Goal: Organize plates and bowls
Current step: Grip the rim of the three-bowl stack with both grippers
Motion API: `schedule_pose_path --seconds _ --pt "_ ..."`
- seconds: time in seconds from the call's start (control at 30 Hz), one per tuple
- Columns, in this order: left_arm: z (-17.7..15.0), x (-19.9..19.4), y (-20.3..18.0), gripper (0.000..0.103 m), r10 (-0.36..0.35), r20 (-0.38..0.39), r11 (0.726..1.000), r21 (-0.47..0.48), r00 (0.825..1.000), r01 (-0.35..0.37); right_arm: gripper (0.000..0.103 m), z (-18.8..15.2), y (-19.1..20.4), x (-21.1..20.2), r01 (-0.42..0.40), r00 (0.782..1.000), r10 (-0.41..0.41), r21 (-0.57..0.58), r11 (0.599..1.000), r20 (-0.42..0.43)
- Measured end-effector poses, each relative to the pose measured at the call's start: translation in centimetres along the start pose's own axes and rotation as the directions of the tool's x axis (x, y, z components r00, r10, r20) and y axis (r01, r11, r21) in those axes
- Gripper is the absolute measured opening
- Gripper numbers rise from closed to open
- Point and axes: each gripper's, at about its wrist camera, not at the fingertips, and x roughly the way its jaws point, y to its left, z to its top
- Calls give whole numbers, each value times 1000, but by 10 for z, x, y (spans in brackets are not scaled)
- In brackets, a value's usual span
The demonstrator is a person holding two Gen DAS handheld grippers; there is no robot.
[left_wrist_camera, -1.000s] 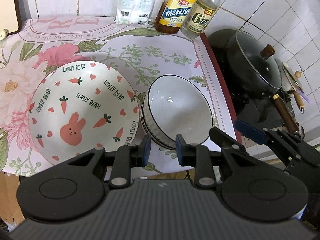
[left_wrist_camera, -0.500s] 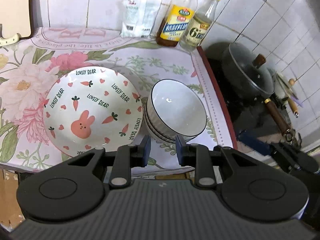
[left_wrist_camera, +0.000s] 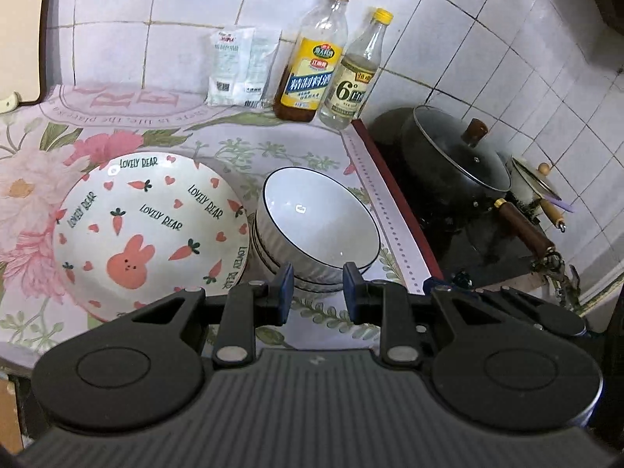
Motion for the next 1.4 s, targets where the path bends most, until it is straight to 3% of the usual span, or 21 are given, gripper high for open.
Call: schedule_pose_path --seconds 0.1,0.2,0.3,0.37,0.43,0.57,0.67,0.8,0.9,1.03,1.13,1.4 --pt "-11 8 1 27 6 42 1000 5 999 -6 58 -10 -2 11 4 999 -4 -6 1000 47" --pt "-14 16 2 36 15 45 1000 7 999 -16 59 -20 -7 23 -1 995 2 -12 1000 102" --pt "-12 24 5 38 8 35 1000 -16 999 -8 71 -28 -11 37 -15 987 17 -13 1000 163" --pt "-11 26 9 43 -5 33 999 -51 999 7 76 -33 -14 43 -69 976 72 -23 997 204" --pt "-10 28 14 50 -21 27 995 -97 999 24 80 -35 -11 49 -83 973 93 -56 995 211" --pt "-7 35 23 55 -50 2 983 -177 999 50 89 -43 -4 57 -100 972 120 -109 989 203" --pt "-6 46 34 56 -74 -44 959 -277 996 59 95 -48 -1 67 -122 970 148 -142 982 194" --pt "-7 64 48 57 -120 -92 898 -436 988 68 95 -54 -7 85 -98 972 118 -110 989 202" --pt "-8 71 50 56 -109 -110 874 -484 988 43 97 -55 -15 98 -131 969 145 -80 988 200" --pt "-11 81 53 54 -114 -138 826 -563 984 17 97 -58 -18 109 -164 959 188 -122 979 214" --pt "-14 86 54 54 -104 -147 814 -581 984 -1 97 -57 -21 117 -177 958 205 -151 973 200" --pt "-14 93 57 54 -78 -139 822 -570 987 -15 96 -58 -21 123 -182 953 215 -163 970 215"
